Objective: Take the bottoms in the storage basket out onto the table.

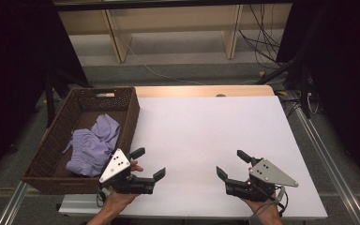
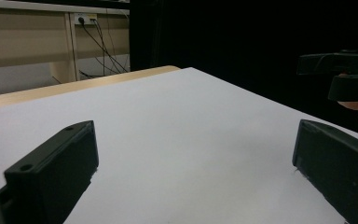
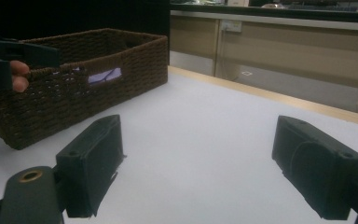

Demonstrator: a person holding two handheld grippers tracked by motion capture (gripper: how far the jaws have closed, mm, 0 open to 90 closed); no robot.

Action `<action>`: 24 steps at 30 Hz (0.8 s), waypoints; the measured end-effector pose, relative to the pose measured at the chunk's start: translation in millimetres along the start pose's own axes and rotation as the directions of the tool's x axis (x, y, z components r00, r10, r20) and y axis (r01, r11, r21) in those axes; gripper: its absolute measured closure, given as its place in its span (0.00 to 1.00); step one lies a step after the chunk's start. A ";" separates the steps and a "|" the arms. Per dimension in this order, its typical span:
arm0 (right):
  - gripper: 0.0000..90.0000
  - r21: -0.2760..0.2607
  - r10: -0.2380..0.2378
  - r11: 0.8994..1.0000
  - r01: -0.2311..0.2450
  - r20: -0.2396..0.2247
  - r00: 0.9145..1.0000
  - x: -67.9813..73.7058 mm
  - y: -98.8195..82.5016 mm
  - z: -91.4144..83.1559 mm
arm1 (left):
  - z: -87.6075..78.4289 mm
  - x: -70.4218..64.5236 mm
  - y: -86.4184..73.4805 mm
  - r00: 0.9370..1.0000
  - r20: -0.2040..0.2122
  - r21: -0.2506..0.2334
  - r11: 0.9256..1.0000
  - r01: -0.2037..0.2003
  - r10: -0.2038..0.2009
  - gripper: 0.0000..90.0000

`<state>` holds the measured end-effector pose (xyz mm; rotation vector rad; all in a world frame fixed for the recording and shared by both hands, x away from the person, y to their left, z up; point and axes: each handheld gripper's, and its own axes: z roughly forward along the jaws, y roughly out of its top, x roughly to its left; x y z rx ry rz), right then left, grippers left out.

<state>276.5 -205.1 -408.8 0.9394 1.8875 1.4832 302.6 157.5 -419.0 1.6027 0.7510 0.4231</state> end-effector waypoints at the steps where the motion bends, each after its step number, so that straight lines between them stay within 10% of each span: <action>1: 0.19 -0.002 0.001 1.000 -0.001 0.001 1.000 -0.1 0.2 0.1 | -0.1 0.0 0.0 1.000 0.000 -0.001 1.000 -0.003 0.003 0.00; 24: 0.19 0.003 -0.010 1.000 0.010 0.008 1.000 1.4 0.5 0.6 | 1.2 -5.5 9.3 1.000 -0.004 -0.002 1.000 -0.022 0.022 0.00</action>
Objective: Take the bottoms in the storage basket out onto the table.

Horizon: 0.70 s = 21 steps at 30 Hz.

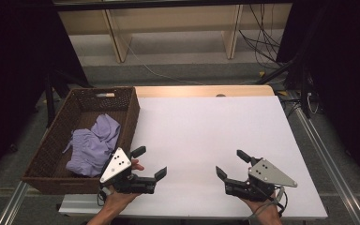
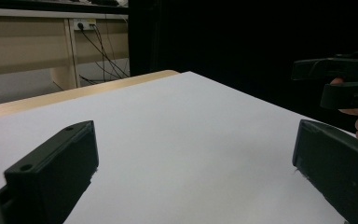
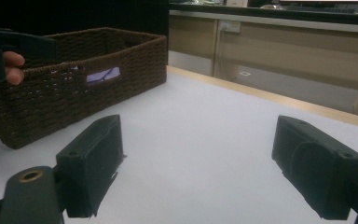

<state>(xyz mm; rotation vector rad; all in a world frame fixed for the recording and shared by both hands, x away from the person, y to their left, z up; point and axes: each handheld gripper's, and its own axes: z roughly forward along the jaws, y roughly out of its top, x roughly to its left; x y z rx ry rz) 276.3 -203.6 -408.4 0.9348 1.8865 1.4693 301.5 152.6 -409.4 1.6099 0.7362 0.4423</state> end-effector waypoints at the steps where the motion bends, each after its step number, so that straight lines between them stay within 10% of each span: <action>1: 0.19 0.001 0.000 1.000 0.000 0.001 1.000 0.1 -0.2 0.1 | 0.4 0.4 1.3 1.000 -0.003 0.001 1.000 0.002 -0.002 0.00; 21: 0.19 0.003 -0.006 1.000 0.006 0.004 1.000 -0.1 -0.1 0.0 | 5.9 9.1 20.7 0.998 -0.008 0.056 0.996 0.069 -0.069 0.00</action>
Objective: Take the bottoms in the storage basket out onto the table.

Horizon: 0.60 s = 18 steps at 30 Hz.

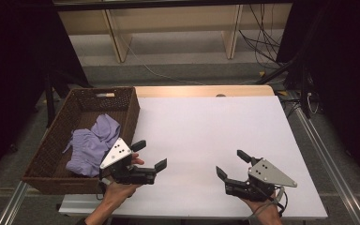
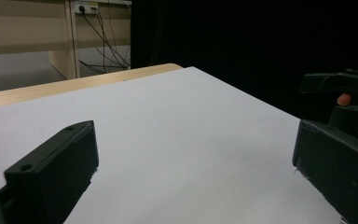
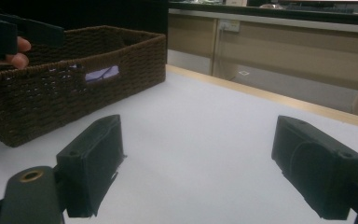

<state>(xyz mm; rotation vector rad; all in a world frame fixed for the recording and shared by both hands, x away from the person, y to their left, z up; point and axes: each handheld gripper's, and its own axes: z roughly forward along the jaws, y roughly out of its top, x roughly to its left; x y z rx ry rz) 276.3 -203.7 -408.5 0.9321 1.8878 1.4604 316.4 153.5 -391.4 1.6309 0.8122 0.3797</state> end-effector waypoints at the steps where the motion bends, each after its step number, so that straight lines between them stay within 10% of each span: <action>1: 0.19 0.001 0.000 1.000 0.000 0.000 1.000 0.0 -0.1 0.1 | -0.3 0.8 0.9 1.000 -0.003 0.005 1.000 -0.004 0.004 0.00; 18: 0.19 0.006 0.004 1.000 -0.004 0.000 1.000 -0.8 -0.6 0.8 | 1.9 6.5 15.8 1.000 -0.008 0.068 0.998 -0.001 0.002 0.00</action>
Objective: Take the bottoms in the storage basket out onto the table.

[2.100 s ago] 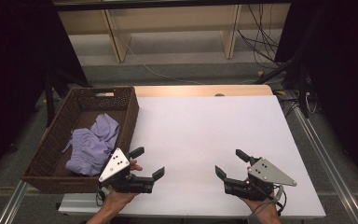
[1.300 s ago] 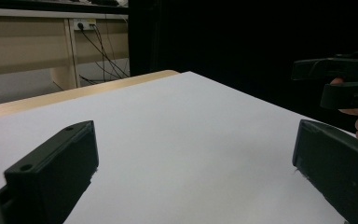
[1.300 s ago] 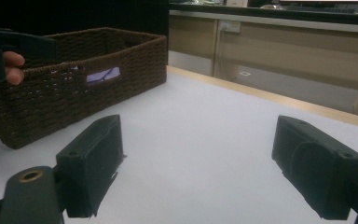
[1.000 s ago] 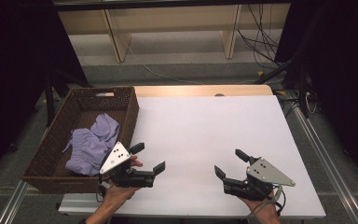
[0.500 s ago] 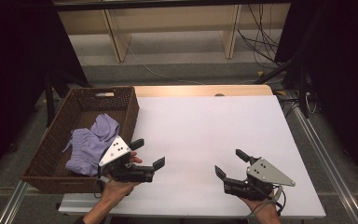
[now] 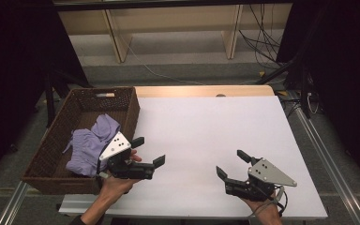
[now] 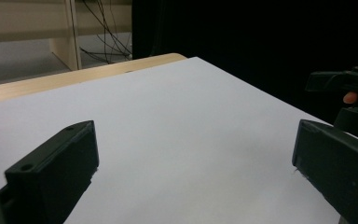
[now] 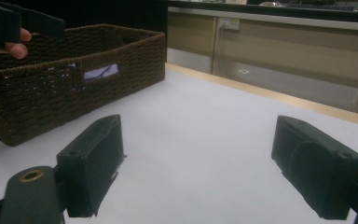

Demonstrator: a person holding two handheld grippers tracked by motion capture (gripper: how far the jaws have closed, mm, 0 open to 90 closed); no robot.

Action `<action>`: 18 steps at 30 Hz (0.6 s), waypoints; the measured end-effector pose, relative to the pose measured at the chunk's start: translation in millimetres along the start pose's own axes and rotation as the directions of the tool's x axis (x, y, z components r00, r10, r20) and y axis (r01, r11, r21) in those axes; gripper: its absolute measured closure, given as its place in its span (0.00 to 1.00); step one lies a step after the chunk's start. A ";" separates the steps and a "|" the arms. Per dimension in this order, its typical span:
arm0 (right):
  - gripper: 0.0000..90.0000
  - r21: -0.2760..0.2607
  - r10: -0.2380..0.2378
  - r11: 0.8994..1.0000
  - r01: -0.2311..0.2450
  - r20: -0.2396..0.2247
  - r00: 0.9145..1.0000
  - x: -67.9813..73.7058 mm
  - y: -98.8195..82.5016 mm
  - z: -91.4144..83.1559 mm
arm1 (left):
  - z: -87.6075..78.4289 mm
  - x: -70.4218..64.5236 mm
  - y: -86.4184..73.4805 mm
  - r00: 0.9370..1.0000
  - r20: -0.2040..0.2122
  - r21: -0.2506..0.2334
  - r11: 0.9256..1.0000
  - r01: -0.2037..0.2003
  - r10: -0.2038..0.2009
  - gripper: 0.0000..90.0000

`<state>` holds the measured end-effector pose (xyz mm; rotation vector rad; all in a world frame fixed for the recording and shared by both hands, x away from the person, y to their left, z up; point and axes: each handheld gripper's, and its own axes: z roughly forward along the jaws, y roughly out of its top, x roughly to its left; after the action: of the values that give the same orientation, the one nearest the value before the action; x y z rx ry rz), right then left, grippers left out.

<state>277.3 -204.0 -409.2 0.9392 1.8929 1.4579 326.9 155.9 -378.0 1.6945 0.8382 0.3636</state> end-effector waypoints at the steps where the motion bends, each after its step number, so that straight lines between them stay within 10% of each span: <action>1: 0.19 0.001 0.001 1.000 -0.001 0.001 1.000 0.0 0.0 0.0 | -0.3 1.3 1.3 1.000 -0.002 0.004 1.000 0.003 -0.003 0.00; 18: 0.19 0.010 0.006 1.000 -0.006 -0.001 1.000 -1.1 -0.7 1.6 | 0.1 31.4 25.3 0.992 -0.099 0.125 0.988 0.094 -0.082 0.00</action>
<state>279.0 -204.0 -410.3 0.9496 1.9011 1.4533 357.4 175.4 -360.1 1.7638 1.0211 0.3357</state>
